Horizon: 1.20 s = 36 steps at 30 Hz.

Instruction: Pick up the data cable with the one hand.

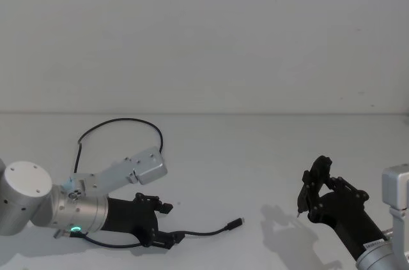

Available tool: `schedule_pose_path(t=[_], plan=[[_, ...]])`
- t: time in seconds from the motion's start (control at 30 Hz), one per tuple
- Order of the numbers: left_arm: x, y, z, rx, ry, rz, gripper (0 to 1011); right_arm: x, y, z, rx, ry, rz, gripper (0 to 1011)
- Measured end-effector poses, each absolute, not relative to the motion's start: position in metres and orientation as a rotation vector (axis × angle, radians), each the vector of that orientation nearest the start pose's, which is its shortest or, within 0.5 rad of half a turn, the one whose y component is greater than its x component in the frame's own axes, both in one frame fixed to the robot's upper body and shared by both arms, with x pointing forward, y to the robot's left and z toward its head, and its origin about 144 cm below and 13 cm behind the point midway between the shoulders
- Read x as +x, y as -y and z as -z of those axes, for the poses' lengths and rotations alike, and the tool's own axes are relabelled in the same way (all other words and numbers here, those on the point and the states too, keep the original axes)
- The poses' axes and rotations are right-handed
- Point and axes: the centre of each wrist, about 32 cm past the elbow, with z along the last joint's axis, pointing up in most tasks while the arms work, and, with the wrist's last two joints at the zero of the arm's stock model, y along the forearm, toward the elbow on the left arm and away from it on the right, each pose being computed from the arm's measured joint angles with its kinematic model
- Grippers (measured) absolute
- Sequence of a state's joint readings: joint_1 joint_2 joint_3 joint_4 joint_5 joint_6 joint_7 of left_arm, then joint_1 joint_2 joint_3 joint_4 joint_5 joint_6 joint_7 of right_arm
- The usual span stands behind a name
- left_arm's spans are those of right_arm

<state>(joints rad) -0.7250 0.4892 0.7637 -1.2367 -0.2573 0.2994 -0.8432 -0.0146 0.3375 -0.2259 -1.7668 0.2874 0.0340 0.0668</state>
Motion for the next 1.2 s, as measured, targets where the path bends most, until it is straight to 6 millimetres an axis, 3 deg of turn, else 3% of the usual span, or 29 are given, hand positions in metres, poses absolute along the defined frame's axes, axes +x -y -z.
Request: schedule_pose_path(t=[0.3, 0.4, 0.43, 0.8, 1.2], plan=[[0.6001, -0.2298, -1.2453, 0.606, 0.051, -0.365, 483, 0.4433, 0.2371, -1.1887, 0.026, 0.075, 1.229, 263], [0.6001, -0.2297, -1.2452, 0.606, 0.051, -0.365, 427, 0.4433, 0.2371, -1.1887, 0.026, 0.075, 1.229, 263], [0.6001, -0.2297, -1.2452, 0.606, 0.05, -0.366, 357, 0.4433, 0.2371, -1.1887, 0.026, 0.075, 1.229, 263], [0.6, -0.2295, -1.245, 0.607, 0.05, -0.366, 60, 0.4433, 0.2371, -1.1887, 0.026, 0.075, 1.229, 263], [0.5999, -0.2295, -1.2449, 0.608, 0.049, -0.366, 40, 0.4432, 0.2373, -1.1886, 0.027, 0.075, 1.229, 263]])
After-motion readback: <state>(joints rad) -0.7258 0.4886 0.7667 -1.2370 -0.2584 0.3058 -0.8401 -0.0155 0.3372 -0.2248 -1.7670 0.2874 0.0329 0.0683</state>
